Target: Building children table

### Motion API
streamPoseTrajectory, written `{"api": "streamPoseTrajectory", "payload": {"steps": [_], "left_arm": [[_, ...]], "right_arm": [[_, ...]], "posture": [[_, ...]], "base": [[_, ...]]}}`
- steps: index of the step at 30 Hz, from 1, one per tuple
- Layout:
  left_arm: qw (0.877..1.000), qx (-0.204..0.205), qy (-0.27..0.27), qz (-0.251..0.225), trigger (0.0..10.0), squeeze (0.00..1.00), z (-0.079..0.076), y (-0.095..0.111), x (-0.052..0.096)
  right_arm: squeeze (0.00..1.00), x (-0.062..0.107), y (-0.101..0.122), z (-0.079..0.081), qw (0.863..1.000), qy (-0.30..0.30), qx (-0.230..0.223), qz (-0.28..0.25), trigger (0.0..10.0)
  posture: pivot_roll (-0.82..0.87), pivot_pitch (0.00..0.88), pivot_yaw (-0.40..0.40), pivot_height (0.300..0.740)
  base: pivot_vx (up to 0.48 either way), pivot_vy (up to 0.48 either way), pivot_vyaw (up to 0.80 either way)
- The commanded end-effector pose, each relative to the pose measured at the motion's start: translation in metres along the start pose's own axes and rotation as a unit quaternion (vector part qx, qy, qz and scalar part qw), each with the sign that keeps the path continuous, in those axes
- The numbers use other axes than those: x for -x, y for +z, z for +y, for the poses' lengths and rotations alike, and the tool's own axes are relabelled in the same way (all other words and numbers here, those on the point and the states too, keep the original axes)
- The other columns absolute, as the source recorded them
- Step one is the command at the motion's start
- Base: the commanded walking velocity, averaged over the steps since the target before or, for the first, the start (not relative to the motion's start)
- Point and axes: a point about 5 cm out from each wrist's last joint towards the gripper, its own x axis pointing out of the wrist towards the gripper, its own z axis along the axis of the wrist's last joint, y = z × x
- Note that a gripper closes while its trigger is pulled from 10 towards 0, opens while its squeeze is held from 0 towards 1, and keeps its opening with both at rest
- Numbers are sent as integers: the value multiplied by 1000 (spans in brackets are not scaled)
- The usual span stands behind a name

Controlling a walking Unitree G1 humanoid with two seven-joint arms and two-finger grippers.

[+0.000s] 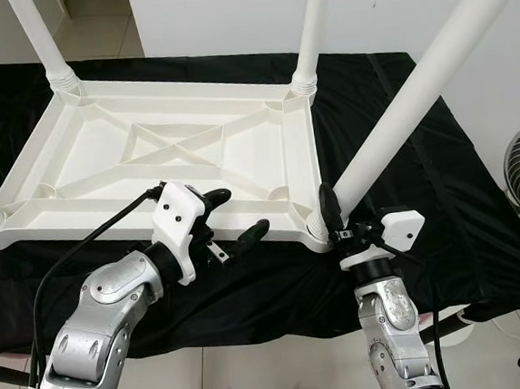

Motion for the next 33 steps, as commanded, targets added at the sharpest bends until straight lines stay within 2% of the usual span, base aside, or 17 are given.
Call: {"api": "streamPoseTrajectory", "payload": {"steps": [1, 2, 5, 8, 16, 22, 33], "left_arm": [[1000, 0, 0, 5, 10000, 0, 1, 0, 0], [1000, 0, 1, 5, 10000, 0, 1, 0, 0], [1000, 0, 2, 5, 10000, 0, 1, 0, 0], [1000, 1, 7, 4, 10000, 0, 1, 1, 1], [1000, 0, 9, 4, 10000, 0, 2, 1, 1], [1000, -1, 9, 4, 10000, 0, 3, 2, 2], [1000, -1, 7, 4, 10000, 0, 3, 2, 1]], "right_arm": [[0, 18, -25, -10, 996, -7, 32, 80, 10000], [0, 17, -26, -9, 995, 4, 53, 85, 10000], [0, 17, -27, -9, 994, 12, 68, 87, 10000], [0, 20, -29, -10, 989, 47, 103, 92, 10000], [0, 25, -33, -12, 988, 53, 104, 101, 10000], [0, 29, -38, -14, 988, 44, 96, 110, 10000], [0, 20, -42, -14, 990, -1, 31, 134, 10000]], "posture": [[158, 148, -5, 740], [158, 148, -6, 740], [161, 148, -9, 740], [164, 151, -13, 740], [165, 151, -12, 740], [165, 151, -10, 740], [166, 148, -10, 740]], "base": [[0, 0, 0], [0, 0, 0], [0, 0, 0], [0, 0, 0], [0, 0, 0], [0, 0, 0], [0, 0, 0]]}}
